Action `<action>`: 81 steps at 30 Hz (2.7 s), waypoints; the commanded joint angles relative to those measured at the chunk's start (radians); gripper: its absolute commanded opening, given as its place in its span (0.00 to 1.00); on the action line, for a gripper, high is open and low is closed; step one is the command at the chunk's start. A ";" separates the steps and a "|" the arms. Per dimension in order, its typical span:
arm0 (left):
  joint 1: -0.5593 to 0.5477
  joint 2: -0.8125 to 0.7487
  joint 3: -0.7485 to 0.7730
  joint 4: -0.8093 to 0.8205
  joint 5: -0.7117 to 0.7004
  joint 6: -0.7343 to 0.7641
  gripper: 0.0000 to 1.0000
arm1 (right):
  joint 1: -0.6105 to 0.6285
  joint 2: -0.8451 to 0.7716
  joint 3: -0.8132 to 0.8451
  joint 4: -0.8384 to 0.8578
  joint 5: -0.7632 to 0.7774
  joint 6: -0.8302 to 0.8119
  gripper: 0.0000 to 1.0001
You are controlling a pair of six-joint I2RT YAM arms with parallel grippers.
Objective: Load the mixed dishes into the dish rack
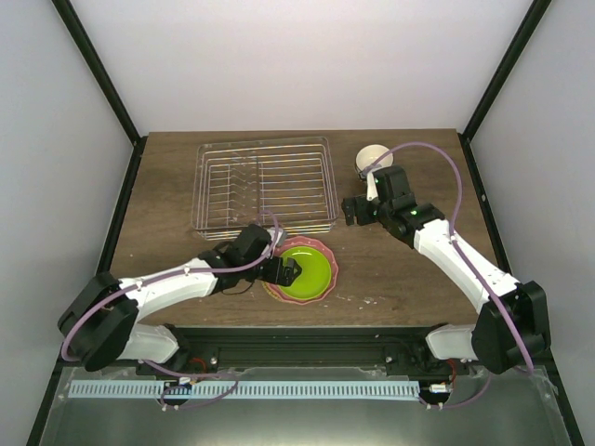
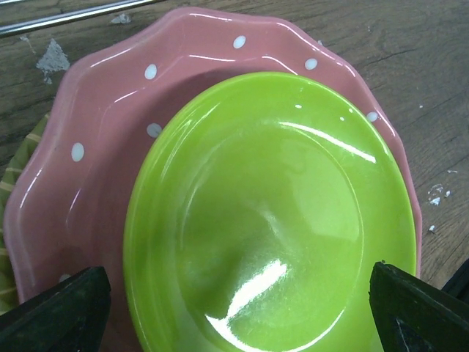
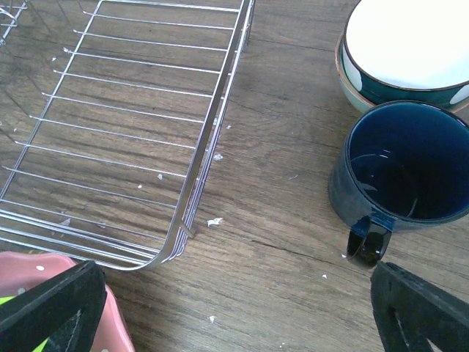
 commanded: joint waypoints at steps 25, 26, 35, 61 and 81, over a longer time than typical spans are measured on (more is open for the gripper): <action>-0.005 -0.131 0.065 -0.129 -0.032 0.038 0.98 | -0.130 0.136 0.171 0.037 0.112 0.043 0.95; -0.005 -0.142 0.066 -0.140 -0.046 0.039 0.98 | -0.150 0.153 0.186 0.041 0.108 0.042 0.94; -0.006 -0.206 0.103 -0.201 -0.140 0.064 0.99 | -0.291 0.373 0.364 0.095 0.077 0.009 0.68; 0.001 -0.174 0.258 -0.289 -0.263 0.133 1.00 | -0.344 0.807 0.662 0.102 0.088 -0.036 0.35; 0.001 -0.125 0.308 -0.272 -0.248 0.140 1.00 | -0.344 0.730 0.759 0.075 0.085 -0.074 0.01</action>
